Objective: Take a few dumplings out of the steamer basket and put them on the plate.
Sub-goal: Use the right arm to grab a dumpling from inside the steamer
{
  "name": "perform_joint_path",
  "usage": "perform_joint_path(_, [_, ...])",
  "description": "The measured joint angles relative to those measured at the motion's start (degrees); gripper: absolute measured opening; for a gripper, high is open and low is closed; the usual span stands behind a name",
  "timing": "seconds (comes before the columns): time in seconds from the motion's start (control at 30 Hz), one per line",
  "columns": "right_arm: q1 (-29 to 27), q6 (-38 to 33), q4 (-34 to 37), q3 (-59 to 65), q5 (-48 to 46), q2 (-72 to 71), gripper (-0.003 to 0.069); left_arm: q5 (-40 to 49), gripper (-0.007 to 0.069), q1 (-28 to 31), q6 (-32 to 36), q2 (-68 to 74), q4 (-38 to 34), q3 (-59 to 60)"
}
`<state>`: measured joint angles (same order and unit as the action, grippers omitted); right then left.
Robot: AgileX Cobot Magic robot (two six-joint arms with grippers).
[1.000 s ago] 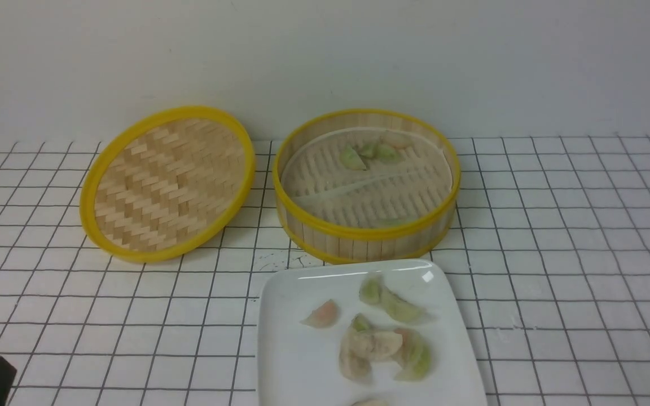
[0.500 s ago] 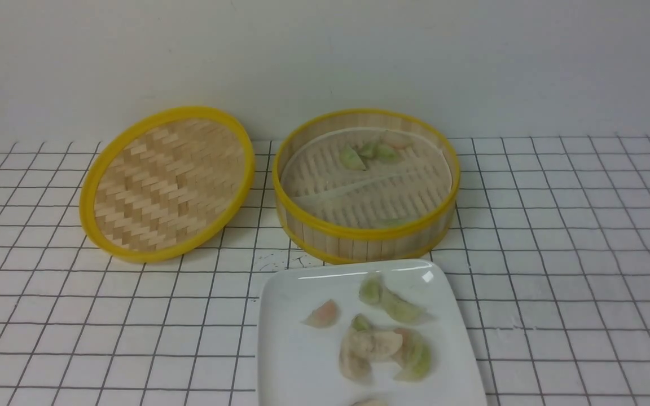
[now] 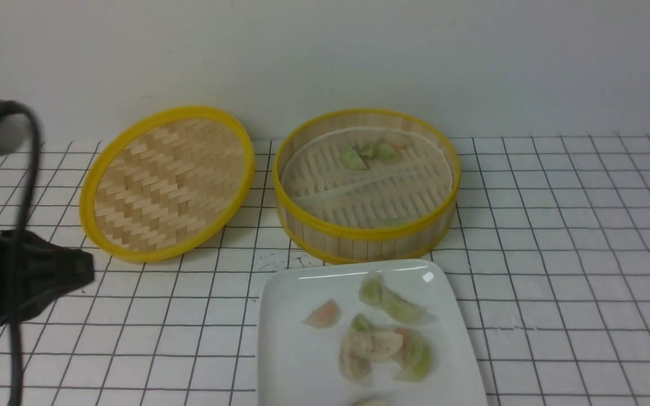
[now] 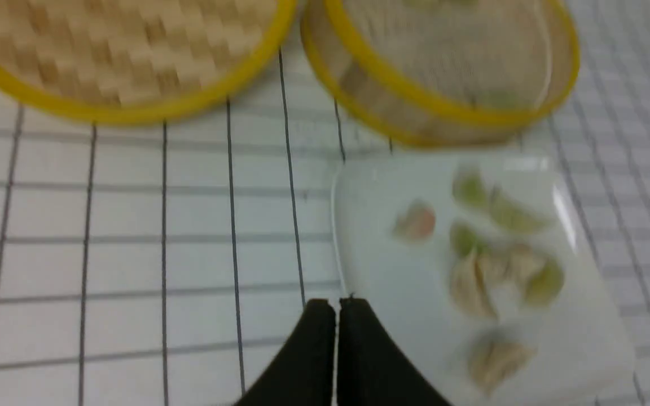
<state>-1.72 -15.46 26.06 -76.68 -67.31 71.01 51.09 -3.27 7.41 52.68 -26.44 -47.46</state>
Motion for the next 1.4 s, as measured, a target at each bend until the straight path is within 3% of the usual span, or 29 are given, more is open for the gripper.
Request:
perform_joint_path(0.1, [1.98, -0.3, -1.17, -8.41, -2.81, 9.13, -0.0013, 6.97, -0.0006, 0.0, 3.96, 7.6, -0.29, -5.35])
perform_joint_path(0.33, [10.27, 0.62, -6.09, -25.86, -4.49, 26.77, -0.001, 8.78, -0.0006, -0.33, 5.42, 9.96, -0.42, -7.09])
perform_joint_path(0.53, [13.93, 3.26, -6.88, -41.12, -4.49, 43.33, 0.0013, 10.56, -0.0006, -0.33, 5.42, 8.41, -0.11, -7.15])
perform_joint_path(0.8, [18.06, 3.38, -11.81, -61.77, -4.49, 64.31, 0.0141, 13.32, -0.0006, -0.33, 5.42, 6.09, -0.07, -7.15])
perform_joint_path(1.03, [19.75, 3.38, -16.91, -75.0, 0.49, 79.48, 0.0374, 14.16, -0.0006, -0.33, 5.08, 1.94, -0.07, -7.15])
perform_joint_path(1.17, [19.8, 3.38, -17.16, -75.39, 2.21, 82.77, 0.0426, 14.38, -0.0006, -0.33, 4.86, 0.41, -0.07, -7.15])
perform_joint_path(1.4, [20.27, 2.1, -17.39, -75.6, 6.06, 84.87, 0.0433, 14.38, -0.0006, -0.33, 4.81, -0.48, -0.01, -7.15])
